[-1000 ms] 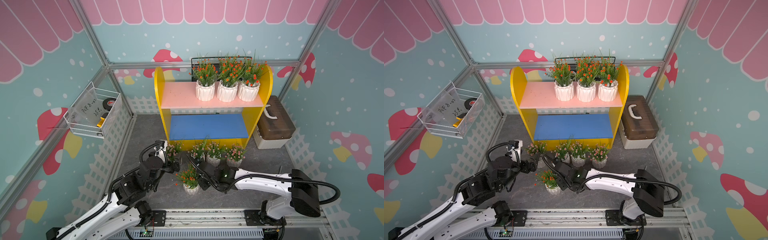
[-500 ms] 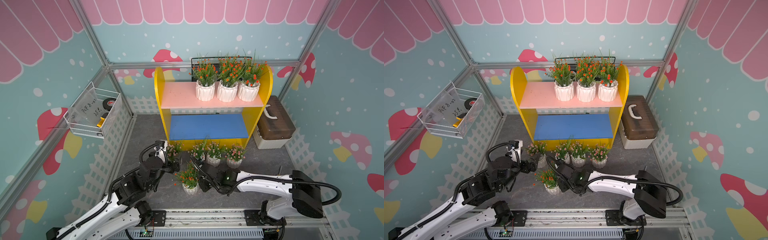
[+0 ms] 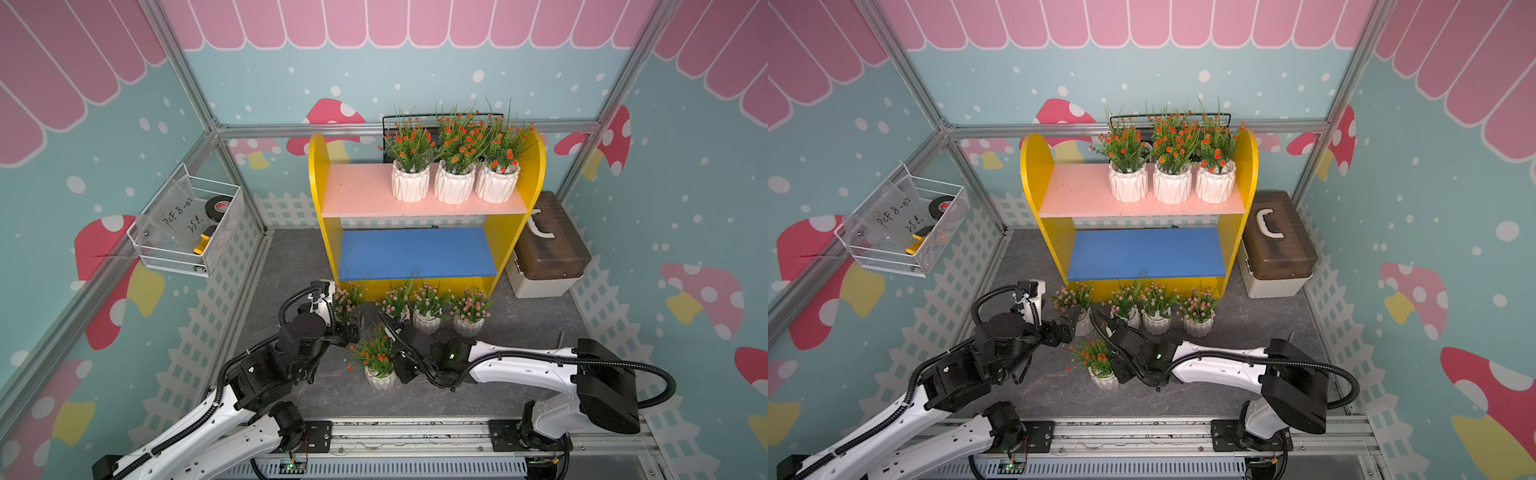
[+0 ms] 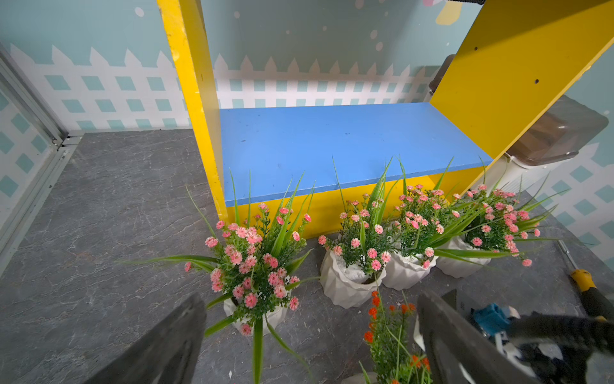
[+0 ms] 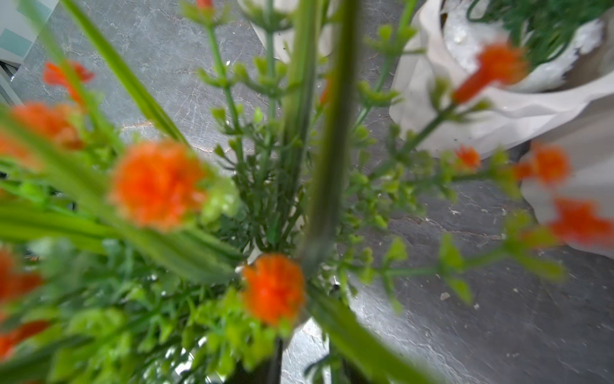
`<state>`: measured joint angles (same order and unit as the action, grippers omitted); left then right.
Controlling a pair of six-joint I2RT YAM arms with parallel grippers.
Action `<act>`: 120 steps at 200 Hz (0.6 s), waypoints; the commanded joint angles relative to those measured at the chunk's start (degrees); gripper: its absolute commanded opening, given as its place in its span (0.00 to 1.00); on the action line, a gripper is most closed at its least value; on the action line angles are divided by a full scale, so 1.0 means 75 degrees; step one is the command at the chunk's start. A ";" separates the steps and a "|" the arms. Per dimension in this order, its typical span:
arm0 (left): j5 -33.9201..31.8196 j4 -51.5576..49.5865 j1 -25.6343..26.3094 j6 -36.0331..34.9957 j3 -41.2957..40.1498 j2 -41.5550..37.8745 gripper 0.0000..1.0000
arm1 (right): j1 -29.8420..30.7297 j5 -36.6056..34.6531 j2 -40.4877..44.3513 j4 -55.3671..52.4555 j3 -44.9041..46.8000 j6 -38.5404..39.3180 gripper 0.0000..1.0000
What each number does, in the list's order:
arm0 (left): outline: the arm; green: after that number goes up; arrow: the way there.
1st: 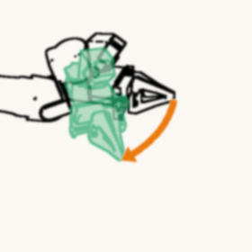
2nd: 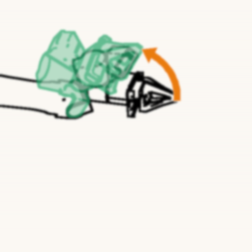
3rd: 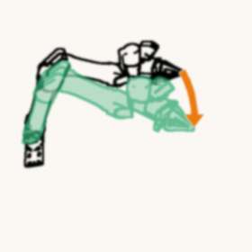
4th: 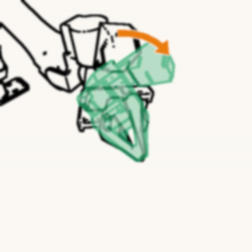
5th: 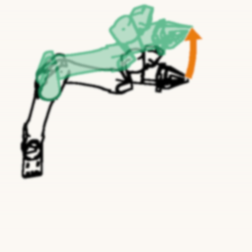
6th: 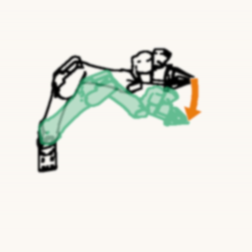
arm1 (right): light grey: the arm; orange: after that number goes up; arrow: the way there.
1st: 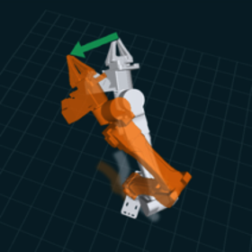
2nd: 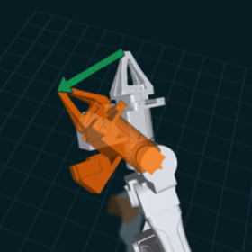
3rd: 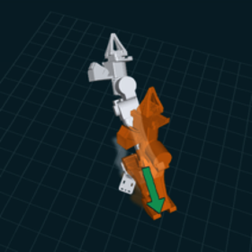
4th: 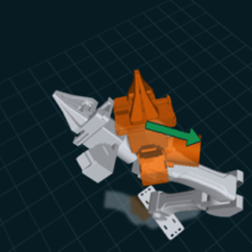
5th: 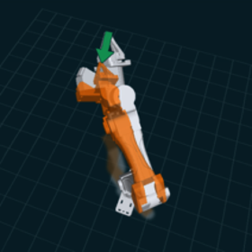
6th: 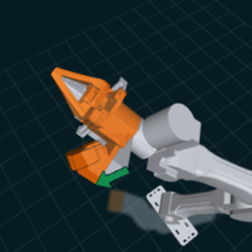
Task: Place the baby's breath potted plants on the rack by color
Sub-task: Pick up the baby's breath potted plant from the center of the board.
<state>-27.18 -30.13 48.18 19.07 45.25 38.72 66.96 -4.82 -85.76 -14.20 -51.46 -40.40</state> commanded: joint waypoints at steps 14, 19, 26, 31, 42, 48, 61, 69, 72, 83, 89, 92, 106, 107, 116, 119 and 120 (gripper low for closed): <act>0.0050 0.0089 0.0044 -0.0042 -0.0018 -0.0030 0.97 | -0.0013 -0.0101 -0.0402 -0.0273 -0.0276 -0.0203 0.20; 0.0060 0.0089 0.0044 -0.0035 -0.0031 -0.0040 0.97 | -0.0018 -0.0157 -0.0466 -0.0416 -0.0334 -0.0186 0.20; 0.0052 0.0092 0.0044 -0.0028 -0.0043 -0.0051 0.97 | -0.0018 -0.0233 -0.0539 -0.0609 -0.0429 -0.0123 0.19; 0.0050 0.0097 0.0038 -0.0030 -0.0054 -0.0053 0.97 | -0.0021 -0.0283 -0.0584 -0.0734 -0.0478 -0.0065 0.19; 0.0050 0.0108 0.0044 -0.0026 -0.0069 -0.0059 0.97 | -0.0021 -0.0315 -0.0646 -0.0899 -0.0550 0.0095 0.17; 0.0049 0.0114 0.0044 -0.0025 -0.0079 -0.0059 0.97 | -0.0021 -0.0301 -0.0676 -0.0955 -0.0590 0.0214 0.16; 0.0026 0.0131 0.0044 -0.0025 -0.0081 -0.0065 0.97 | -0.0044 -0.0326 -0.0736 -0.1248 -0.0753 0.0518 0.15; 0.0026 0.0127 0.0044 -0.0028 -0.0070 -0.0051 0.97 | -0.0056 -0.0359 -0.0791 -0.1459 -0.0885 0.0733 0.15; 0.0026 0.0127 0.0044 -0.0024 -0.0069 -0.0053 0.97 | -0.0067 -0.0372 -0.0802 -0.1534 -0.0923 0.0825 0.14; 0.0026 0.0128 0.0044 -0.0026 -0.0069 -0.0042 0.97 | -0.0123 -0.0380 -0.0857 -0.1766 -0.1066 0.1150 0.11; 0.0026 0.0128 0.0043 -0.0026 -0.0079 -0.0036 0.97 | -0.0165 -0.0355 -0.0879 -0.1861 -0.1124 0.1330 0.10; 0.0026 0.0127 0.0044 -0.0013 -0.0081 -0.0033 0.97 | -0.0180 -0.0345 -0.0897 -0.1894 -0.1146 0.1423 0.10; 0.0015 0.0135 0.0043 -0.0001 -0.0080 -0.0032 0.97 | -0.0286 -0.0307 -0.0990 -0.2131 -0.1309 0.1712 0.07; 0.0015 0.0131 0.0043 0.0005 -0.0081 -0.0037 0.97 | -0.0289 -0.0307 -0.0995 -0.2153 -0.1319 0.1733 0.07; 0.0015 0.0115 0.0044 0.0020 -0.0081 -0.0039 0.97 | -0.0343 -0.0311 -0.1058 -0.2310 -0.1436 0.1828 0.06; 0.0023 0.0112 0.0044 0.0023 -0.0081 -0.0040 0.97 | -0.0347 -0.0328 -0.1074 -0.2350 -0.1471 0.1835 0.06; 0.0025 0.0113 0.0044 0.0023 -0.0081 -0.0035 0.97 | -0.0343 -0.0335 -0.1078 -0.2356 -0.1476 0.1836 0.06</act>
<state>-27.18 -29.82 48.18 19.09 45.23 38.72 65.49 -6.17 -91.90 -24.38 -60.69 -31.68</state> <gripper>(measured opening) 0.974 0.073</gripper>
